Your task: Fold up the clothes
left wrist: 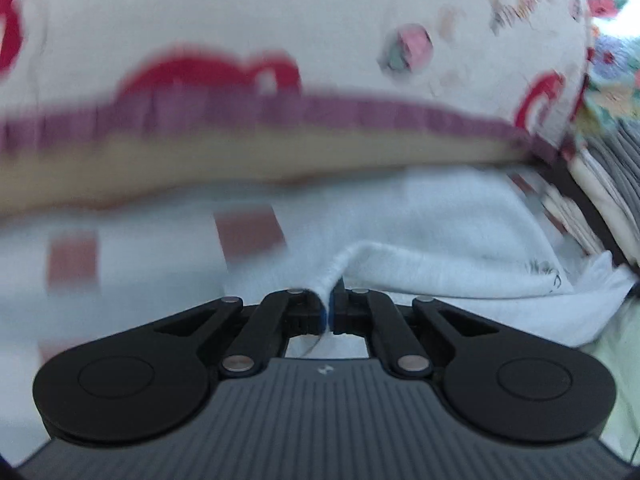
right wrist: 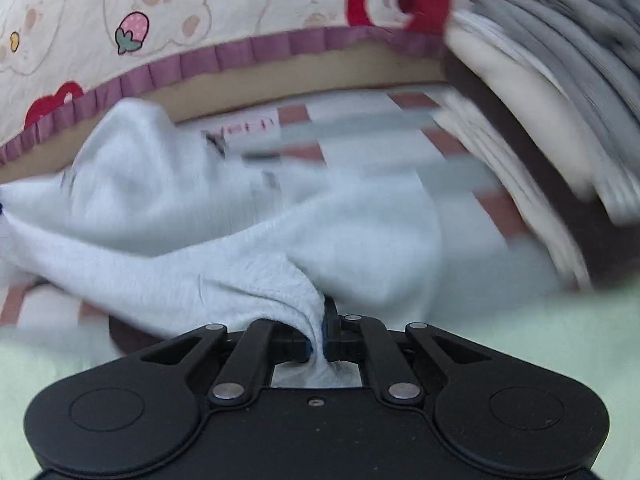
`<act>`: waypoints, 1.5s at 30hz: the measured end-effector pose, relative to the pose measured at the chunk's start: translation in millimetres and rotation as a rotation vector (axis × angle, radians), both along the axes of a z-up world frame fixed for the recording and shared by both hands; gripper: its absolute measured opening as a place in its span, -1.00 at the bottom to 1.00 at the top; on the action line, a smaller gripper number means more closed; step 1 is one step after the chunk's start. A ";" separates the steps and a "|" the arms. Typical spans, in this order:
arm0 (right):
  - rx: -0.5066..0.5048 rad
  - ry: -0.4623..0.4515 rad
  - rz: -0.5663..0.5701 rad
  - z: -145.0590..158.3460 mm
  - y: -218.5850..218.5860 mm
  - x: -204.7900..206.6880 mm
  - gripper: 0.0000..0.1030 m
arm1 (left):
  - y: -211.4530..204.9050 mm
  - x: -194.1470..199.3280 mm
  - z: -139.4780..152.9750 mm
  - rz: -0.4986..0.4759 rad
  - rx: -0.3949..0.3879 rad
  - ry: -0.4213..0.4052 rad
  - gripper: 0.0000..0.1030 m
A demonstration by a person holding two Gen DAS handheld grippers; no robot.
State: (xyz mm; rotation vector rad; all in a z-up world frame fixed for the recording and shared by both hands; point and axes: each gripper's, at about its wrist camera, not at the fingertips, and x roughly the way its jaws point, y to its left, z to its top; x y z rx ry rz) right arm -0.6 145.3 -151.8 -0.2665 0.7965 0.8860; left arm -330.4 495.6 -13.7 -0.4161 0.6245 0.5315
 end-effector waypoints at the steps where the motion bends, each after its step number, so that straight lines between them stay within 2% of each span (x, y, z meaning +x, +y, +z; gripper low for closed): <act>1: 0.014 -0.024 0.005 18.2 17.1 13.6 -0.91 | -1.4 -8.7 24.1 0.012 0.036 -0.028 -0.97; 5: 0.187 -0.282 0.017 163.8 65.0 36.6 -0.92 | -7.1 -43.4 120.5 0.061 0.182 -0.139 -0.97; 8: 0.348 -0.495 0.027 267.6 63.6 4.0 -0.93 | -11.3 -69.5 192.8 0.098 0.292 -0.222 -0.97; 10: 0.442 -0.612 0.015 315.4 48.1 -27.5 -0.93 | -14.1 -86.9 240.9 0.122 0.365 -0.277 -0.97; 12: 0.534 -0.665 0.020 345.9 22.7 -59.5 -0.93 | -16.9 -104.2 289.1 0.146 0.438 -0.333 -0.97; 14: 0.554 -0.653 0.071 349.0 0.0 -90.1 -0.93 | -20.6 -123.1 334.6 0.170 0.505 -0.386 -0.97; 16: 0.568 -0.636 0.126 350.4 -22.5 -120.5 -0.92 | -36.5 -167.1 329.3 0.189 0.464 -0.391 -0.97; 19: 0.489 -0.484 0.223 302.1 -36.8 -152.3 -0.91 | -53.4 -233.0 286.9 0.231 0.344 -0.365 -0.97; 21: 0.372 -0.362 0.277 245.0 -37.5 -166.7 -0.91 | -52.8 -259.8 234.9 0.261 0.260 -0.286 -0.97; 24: 0.159 -0.227 0.326 140.1 -26.2 -177.5 -0.91 | -47.5 -283.5 136.8 0.323 0.125 -0.080 -1.00; 26: 0.021 -0.138 0.349 68.6 -18.1 -181.9 -0.91 | -42.6 -289.9 104.1 0.337 0.065 -0.025 -1.00; 28: -0.046 -0.083 0.331 21.6 -12.9 -175.4 -0.91 | -37.8 -296.4 71.3 0.351 0.005 0.029 -1.00; 29: -0.044 -0.033 0.315 9.4 -12.5 -167.7 -0.91 | -35.4 -299.6 54.9 0.357 -0.025 0.057 -1.00; 30: -0.038 0.021 0.298 -1.3 -12.5 -159.4 -0.91 | -33.0 -302.8 38.6 0.364 -0.055 0.084 -1.00; 32: -0.033 0.077 0.289 1.7 -9.2 -150.0 -0.90 | -28.3 -308.4 7.6 0.374 -0.113 0.135 -1.00; 36: -0.070 0.018 0.379 16.3 -12.1 -154.6 -0.89 | -24.1 -279.4 6.1 0.327 -0.158 0.156 -0.94; 39: -0.144 0.041 0.467 14.5 -14.9 -161.0 -0.81 | -24.8 -248.9 4.4 0.300 -0.188 0.191 -0.94; 41: -0.151 0.036 0.499 11.3 -18.5 -164.5 -0.71 | -28.2 -224.6 2.7 0.288 -0.223 0.202 -0.94; 43: -0.108 0.080 0.524 6.1 -23.6 -159.8 -0.67 | -32.0 -196.8 1.3 0.268 -0.228 0.217 -0.93; 45: -0.017 0.128 0.529 5.9 -34.8 -153.0 -0.58 | -42.1 -166.1 5.2 0.247 -0.199 0.233 -0.89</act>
